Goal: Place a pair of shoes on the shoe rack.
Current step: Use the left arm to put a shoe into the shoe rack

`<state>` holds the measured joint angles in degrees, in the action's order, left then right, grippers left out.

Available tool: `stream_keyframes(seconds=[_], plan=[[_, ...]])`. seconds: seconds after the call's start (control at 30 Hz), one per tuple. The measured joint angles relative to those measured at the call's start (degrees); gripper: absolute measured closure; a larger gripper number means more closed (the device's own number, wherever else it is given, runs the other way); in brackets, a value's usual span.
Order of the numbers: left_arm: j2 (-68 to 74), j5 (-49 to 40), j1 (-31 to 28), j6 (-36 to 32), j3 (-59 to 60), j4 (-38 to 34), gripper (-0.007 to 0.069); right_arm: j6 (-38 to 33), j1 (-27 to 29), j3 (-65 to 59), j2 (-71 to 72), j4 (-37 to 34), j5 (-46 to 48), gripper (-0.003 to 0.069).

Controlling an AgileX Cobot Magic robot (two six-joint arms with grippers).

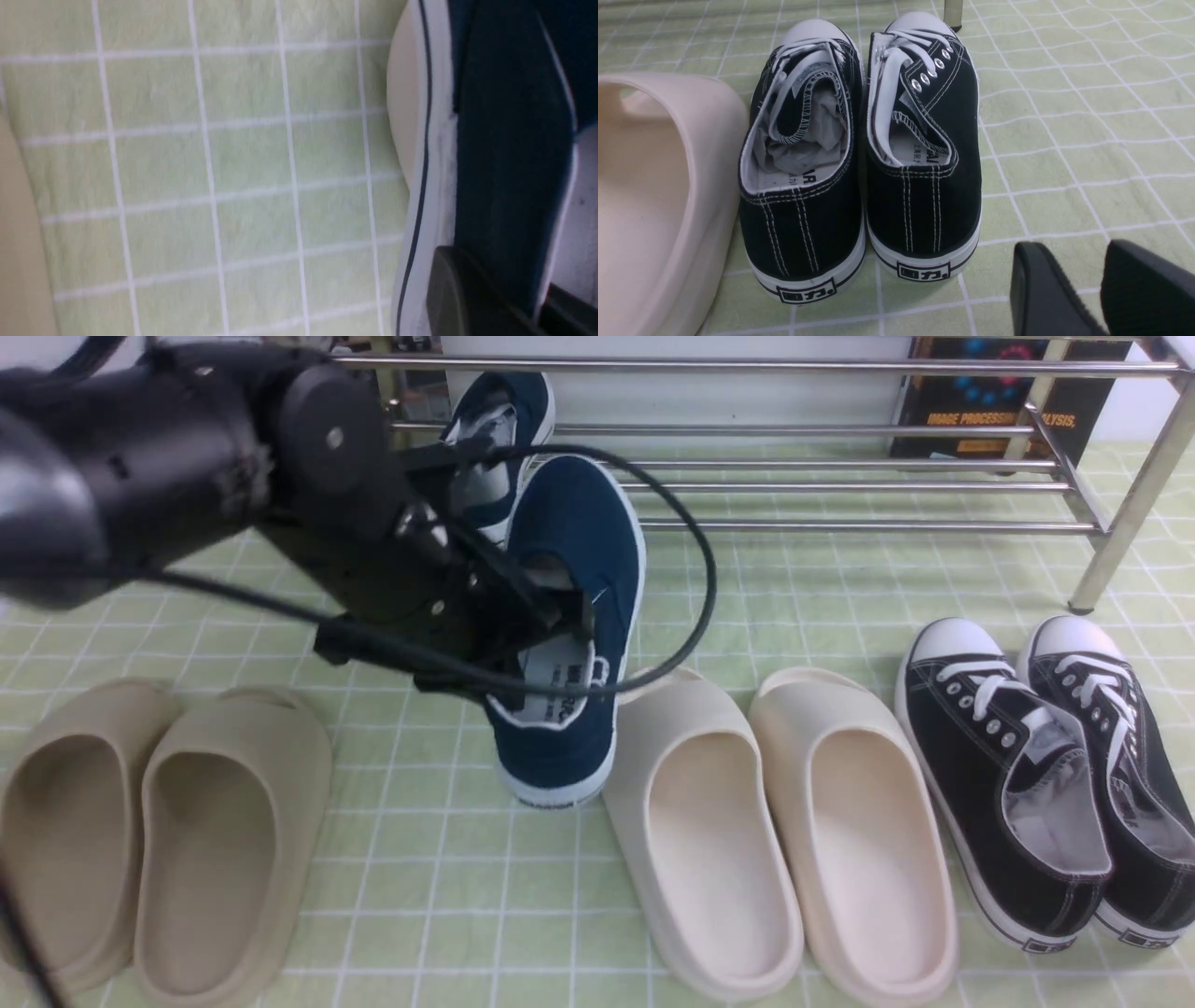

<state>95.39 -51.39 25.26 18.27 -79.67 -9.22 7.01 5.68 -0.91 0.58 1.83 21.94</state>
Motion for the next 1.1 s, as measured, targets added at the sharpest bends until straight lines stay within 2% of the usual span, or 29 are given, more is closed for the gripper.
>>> stream_keyframes(seconds=[0.33, 0.8, 1.1], plan=[[15.7, -5.3, -4.8, -2.0, -19.1, 0.2, 0.0636, 0.0, 0.0, 0.0, 0.0, 0.0, 0.0, 0.0420], [36.2, -11.0, -4.9, -3.1, -51.1, 0.5, 0.0636, 0.0, 0.0, 0.0, 0.0, 0.0, 0.0, 0.0420], [42.0, -9.1, -6.4, -1.3, -58.5, 0.3, 0.0636, 0.0, 0.0, 0.0, 0.0, 0.0, 0.0, 0.0420]])
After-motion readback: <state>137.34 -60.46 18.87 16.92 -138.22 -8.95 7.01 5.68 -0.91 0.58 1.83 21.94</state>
